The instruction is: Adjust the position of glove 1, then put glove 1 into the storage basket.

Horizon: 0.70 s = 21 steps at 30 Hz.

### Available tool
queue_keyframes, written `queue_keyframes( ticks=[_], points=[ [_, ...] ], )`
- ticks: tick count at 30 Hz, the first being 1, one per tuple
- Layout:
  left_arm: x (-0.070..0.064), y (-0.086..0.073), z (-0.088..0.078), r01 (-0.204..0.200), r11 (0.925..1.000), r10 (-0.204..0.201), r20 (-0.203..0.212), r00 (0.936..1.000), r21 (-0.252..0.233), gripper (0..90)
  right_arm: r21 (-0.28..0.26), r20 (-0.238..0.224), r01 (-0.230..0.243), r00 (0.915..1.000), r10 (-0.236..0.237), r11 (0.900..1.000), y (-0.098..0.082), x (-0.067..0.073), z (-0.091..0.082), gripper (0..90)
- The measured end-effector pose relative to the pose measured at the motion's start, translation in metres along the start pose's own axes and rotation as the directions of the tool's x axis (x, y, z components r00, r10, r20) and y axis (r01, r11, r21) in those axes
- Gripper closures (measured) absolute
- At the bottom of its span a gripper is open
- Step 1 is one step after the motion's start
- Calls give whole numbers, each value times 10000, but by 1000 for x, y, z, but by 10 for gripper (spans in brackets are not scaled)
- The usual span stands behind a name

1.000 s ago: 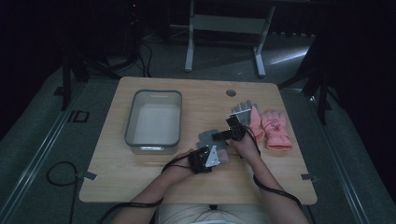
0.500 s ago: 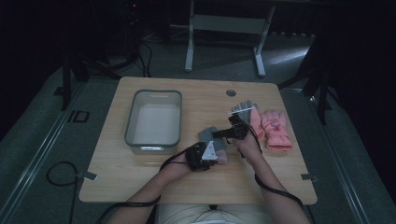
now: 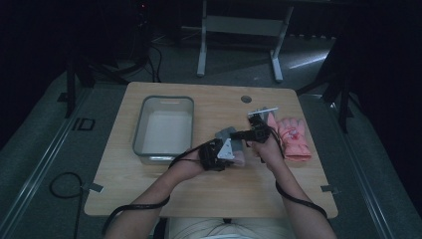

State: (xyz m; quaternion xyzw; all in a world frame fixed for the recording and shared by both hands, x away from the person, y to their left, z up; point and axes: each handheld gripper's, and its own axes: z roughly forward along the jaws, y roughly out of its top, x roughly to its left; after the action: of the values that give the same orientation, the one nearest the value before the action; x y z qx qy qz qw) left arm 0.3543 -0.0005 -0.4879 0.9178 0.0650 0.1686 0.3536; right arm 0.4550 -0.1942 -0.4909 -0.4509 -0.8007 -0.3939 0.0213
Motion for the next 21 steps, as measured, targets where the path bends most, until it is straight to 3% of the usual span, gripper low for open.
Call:
queue_keyframes(
  ticks=[4, 9, 11, 12, 21],
  points=[
    [7, 0, -8, -143, 9999, 143, 100, 9998, 62, 706, -206, -61, -13, 10000, 11, 9998, 6, 5, -2, 718],
    [16, 3, -27, -650, 9978, 652, -93, 9978, 144, 705, -441, -184, 66, 9998, -74, 9990, 18, 14, -7, 718],
    [16, 3, -27, -650, 9978, 652, -93, 9978, 144, 705, -515, -227, 76, 9997, -87, 9986, 21, 16, -8, 718],
    [21, 6, -37, -737, 9970, 741, -184, 9971, 216, 705, -600, -286, 118, 9995, -136, 9981, 27, 21, -10, 718],
    [34, 5, -60, -944, 9948, 959, -407, 9946, 377, 705, -951, -252, 572, 9979, -598, 9938, 52, 45, -12, 718]
  ],
)
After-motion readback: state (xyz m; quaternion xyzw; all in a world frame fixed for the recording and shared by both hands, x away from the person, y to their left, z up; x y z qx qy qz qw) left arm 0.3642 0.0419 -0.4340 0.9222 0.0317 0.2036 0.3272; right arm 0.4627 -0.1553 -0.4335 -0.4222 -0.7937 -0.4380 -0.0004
